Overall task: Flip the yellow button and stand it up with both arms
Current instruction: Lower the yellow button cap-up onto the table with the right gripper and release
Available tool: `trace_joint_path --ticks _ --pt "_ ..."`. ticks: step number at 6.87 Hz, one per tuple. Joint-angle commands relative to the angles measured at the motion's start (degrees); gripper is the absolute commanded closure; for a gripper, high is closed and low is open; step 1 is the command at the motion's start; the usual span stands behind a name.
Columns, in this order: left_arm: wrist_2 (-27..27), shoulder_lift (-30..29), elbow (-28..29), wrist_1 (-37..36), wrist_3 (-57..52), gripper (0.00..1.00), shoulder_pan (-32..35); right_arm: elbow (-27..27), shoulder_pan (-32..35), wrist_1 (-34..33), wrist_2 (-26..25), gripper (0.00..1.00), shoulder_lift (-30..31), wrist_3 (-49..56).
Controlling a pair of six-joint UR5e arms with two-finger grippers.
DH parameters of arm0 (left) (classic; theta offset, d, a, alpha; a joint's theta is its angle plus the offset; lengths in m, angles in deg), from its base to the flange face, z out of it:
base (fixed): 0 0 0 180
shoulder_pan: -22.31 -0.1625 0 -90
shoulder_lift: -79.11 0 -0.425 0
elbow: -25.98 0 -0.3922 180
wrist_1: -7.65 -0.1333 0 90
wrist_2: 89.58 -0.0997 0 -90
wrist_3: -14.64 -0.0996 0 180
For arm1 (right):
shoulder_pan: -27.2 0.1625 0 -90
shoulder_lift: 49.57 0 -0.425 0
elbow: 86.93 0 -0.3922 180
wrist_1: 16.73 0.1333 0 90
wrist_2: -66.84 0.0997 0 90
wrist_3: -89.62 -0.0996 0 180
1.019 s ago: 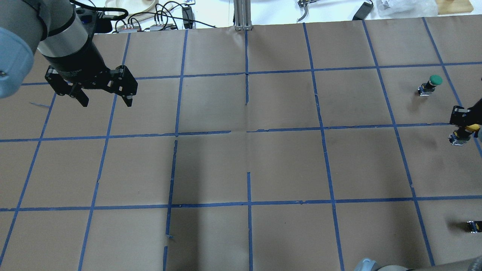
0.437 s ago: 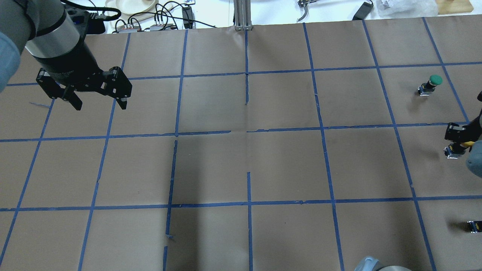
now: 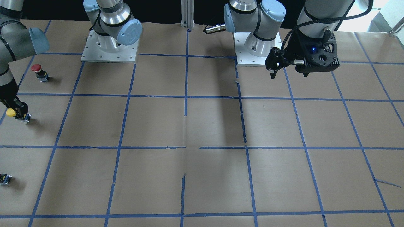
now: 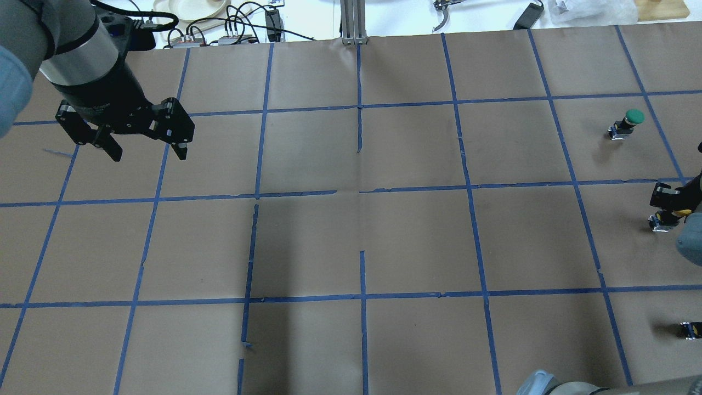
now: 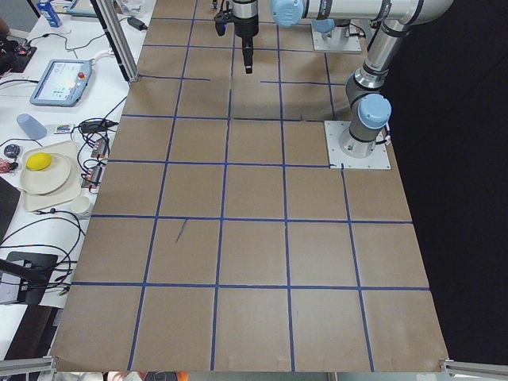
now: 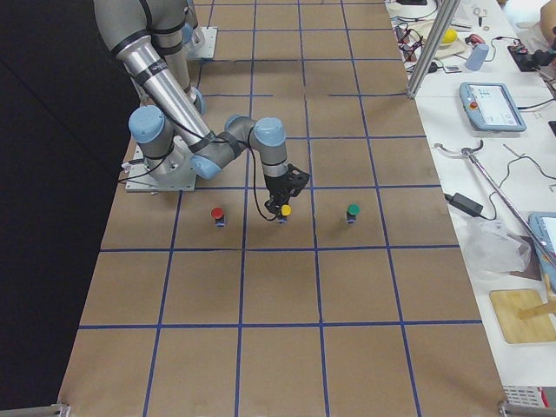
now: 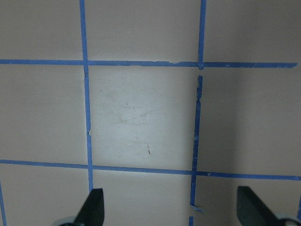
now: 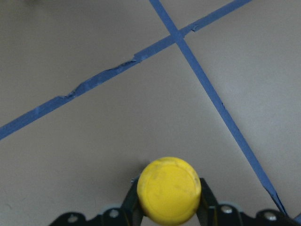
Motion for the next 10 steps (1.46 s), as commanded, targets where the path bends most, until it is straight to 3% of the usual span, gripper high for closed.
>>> trace_joint_path --ticks 1,3,4,6,10 --pt "1.53 0.08 0.15 -0.01 0.27 0.00 0.20 -0.08 -0.13 -1.34 -0.57 0.77 -1.22 0.39" --pt "3.02 -0.18 0.15 -0.45 2.88 0.00 0.20 0.10 -0.13 -0.99 -0.75 0.32 -1.23 0.48" --pt "4.08 0.25 0.15 -0.72 4.30 0.00 0.20 0.19 -0.04 -0.81 -0.75 0.19 -1.14 0.48" --pt "4.62 0.25 -0.21 -0.72 4.22 0.00 0.29 1.06 0.31 2.76 -1.02 0.05 -0.18 0.39" --pt "4.62 0.43 0.23 -0.89 4.14 0.00 0.20 27.02 5.74 41.20 -0.49 0.01 1.06 -0.49"
